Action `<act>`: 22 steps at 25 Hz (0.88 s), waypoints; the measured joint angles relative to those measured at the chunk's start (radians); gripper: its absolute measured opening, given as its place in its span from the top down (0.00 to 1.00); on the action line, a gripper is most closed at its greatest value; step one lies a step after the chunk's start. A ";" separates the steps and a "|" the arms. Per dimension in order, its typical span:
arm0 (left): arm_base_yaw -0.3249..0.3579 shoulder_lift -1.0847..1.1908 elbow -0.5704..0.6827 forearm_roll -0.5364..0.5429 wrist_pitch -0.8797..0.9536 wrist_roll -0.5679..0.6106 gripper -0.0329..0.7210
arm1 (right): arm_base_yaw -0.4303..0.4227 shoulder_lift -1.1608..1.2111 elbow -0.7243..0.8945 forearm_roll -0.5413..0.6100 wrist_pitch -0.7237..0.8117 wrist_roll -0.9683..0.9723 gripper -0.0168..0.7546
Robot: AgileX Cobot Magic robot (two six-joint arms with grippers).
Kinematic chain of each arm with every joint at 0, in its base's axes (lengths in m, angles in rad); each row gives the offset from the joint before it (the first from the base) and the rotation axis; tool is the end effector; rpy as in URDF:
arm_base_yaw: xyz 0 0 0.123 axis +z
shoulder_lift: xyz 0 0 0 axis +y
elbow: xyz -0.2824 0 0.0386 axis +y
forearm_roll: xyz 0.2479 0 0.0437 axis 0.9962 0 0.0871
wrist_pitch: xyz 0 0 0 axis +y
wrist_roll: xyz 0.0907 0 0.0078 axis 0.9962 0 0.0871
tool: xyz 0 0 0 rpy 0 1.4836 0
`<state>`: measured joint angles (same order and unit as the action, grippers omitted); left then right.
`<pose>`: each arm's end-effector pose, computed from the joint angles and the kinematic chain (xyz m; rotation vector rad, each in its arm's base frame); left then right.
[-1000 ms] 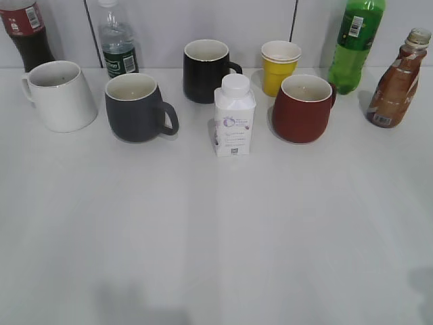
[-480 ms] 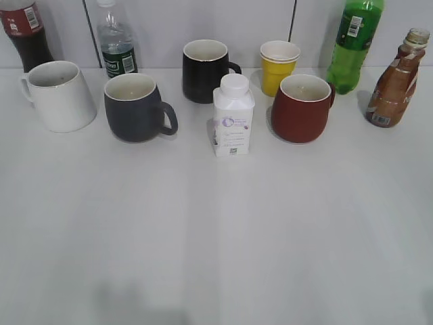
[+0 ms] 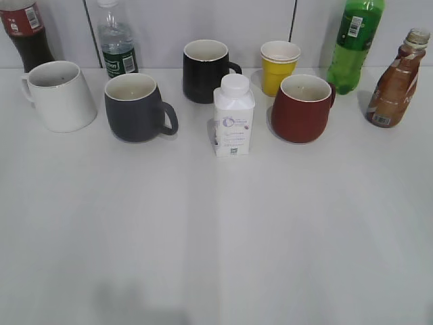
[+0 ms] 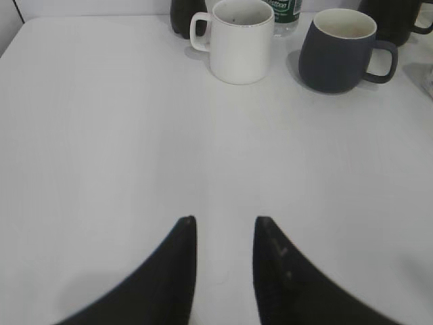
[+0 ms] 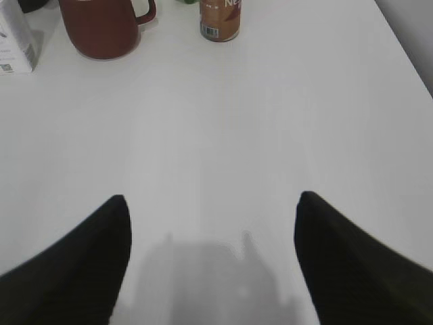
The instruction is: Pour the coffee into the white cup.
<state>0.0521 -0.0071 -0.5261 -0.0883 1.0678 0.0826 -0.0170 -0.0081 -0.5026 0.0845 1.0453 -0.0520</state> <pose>-0.0092 -0.0075 0.2840 0.0369 2.0148 -0.0194 -0.0058 0.0068 0.2793 -0.0389 2.0155 0.0568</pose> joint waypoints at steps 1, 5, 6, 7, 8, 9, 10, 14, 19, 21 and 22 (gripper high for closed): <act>0.000 0.000 0.000 0.000 0.000 0.000 0.66 | 0.000 0.000 0.000 0.000 0.000 0.000 0.22; 0.000 0.000 0.000 0.000 0.000 0.000 0.66 | 0.000 0.000 0.000 0.000 0.000 0.000 0.22; 0.000 0.000 0.000 0.000 0.000 0.000 0.66 | 0.000 0.000 0.000 0.000 0.000 0.000 0.22; 0.000 0.000 0.000 0.000 0.000 0.000 0.66 | 0.000 0.000 0.000 0.000 0.000 0.000 0.22; 0.000 0.000 0.000 0.000 0.000 0.000 0.66 | 0.000 0.000 0.000 0.000 0.000 0.000 0.22; 0.000 0.000 0.000 0.000 0.000 0.000 0.66 | 0.000 0.000 0.000 0.000 0.000 0.000 0.22; 0.000 0.000 0.000 0.000 0.000 0.000 0.66 | 0.000 0.000 0.000 0.000 0.000 0.000 0.22; 0.000 0.000 0.000 0.000 0.000 0.000 0.66 | 0.000 0.000 0.000 0.000 0.000 0.001 0.22; 0.000 0.000 0.000 0.000 0.000 0.000 0.66 | 0.000 0.000 0.000 0.000 0.000 0.001 0.22; 0.000 0.000 0.000 0.000 0.000 0.000 0.66 | 0.000 0.000 0.000 0.000 0.000 0.001 0.22; 0.000 0.000 0.000 0.000 0.000 0.000 0.66 | 0.000 0.000 0.000 0.000 0.000 0.001 0.22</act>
<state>0.0521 -0.0071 -0.5261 -0.0883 1.0678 0.0826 -0.0170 -0.0081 -0.5026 0.0845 1.0453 -0.0511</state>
